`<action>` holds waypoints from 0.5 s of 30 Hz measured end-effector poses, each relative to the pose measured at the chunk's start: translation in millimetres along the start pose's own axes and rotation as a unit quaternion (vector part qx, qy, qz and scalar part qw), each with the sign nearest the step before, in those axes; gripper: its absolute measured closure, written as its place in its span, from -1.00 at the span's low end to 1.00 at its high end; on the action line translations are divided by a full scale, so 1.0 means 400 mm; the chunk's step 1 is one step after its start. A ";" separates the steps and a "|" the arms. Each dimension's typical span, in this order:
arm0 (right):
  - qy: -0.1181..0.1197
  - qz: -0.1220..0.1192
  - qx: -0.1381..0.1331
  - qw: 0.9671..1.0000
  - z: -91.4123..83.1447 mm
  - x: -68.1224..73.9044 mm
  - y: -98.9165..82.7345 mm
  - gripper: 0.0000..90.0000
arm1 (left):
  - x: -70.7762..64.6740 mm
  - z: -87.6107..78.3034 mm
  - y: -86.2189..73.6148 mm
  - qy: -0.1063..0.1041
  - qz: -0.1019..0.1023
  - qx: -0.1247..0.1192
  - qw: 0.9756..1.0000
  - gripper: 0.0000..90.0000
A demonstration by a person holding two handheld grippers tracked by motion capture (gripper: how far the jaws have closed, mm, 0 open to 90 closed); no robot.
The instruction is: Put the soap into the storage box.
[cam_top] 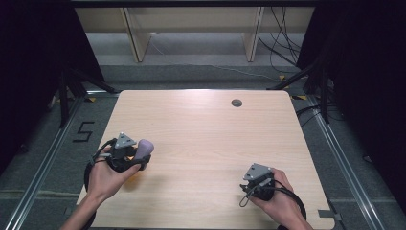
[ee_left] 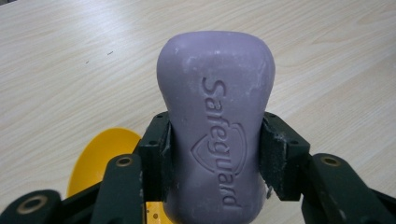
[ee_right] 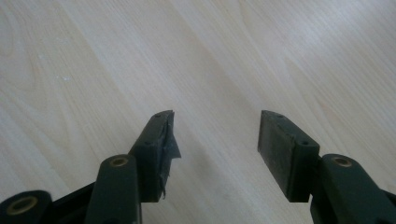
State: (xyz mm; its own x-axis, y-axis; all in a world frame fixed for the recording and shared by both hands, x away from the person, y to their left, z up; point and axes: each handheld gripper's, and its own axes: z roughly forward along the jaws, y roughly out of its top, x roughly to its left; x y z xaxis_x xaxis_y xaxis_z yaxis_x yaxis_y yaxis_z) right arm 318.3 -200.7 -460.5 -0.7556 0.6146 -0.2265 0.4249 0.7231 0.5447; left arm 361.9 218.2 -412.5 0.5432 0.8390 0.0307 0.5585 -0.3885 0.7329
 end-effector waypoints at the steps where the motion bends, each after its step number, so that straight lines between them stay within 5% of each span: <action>1: -0.005 -0.001 0.000 1.000 0.000 0.001 0.000 0.03 | 0.000 0.000 0.000 0.000 0.000 0.000 1.000 0.10; 2: -0.005 -0.001 0.000 1.000 0.000 0.001 0.000 0.03 | 0.007 -0.003 -0.001 0.004 0.016 0.005 1.000 0.10; 11: -0.009 -0.005 -0.002 1.000 -0.001 -0.001 0.000 0.03 | 0.019 -0.010 -0.012 0.003 -0.003 0.009 1.000 0.10; 14: -0.010 -0.004 -0.002 1.000 -0.001 -0.001 0.000 0.03 | 0.026 -0.012 -0.014 0.004 0.007 0.007 1.000 0.10; 15: -0.010 -0.003 -0.002 1.000 -0.001 0.000 0.000 0.03 | 0.023 -0.014 -0.018 0.006 -0.013 0.010 1.000 0.10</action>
State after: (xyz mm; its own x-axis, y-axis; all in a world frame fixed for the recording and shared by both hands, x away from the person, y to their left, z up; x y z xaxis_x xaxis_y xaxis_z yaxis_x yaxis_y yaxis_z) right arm 318.3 -200.8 -460.0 -0.7479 0.6161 -0.2470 0.4175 0.7259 0.5465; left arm 359.4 230.8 -413.8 0.5205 0.8536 0.0209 0.5852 -0.3745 0.7193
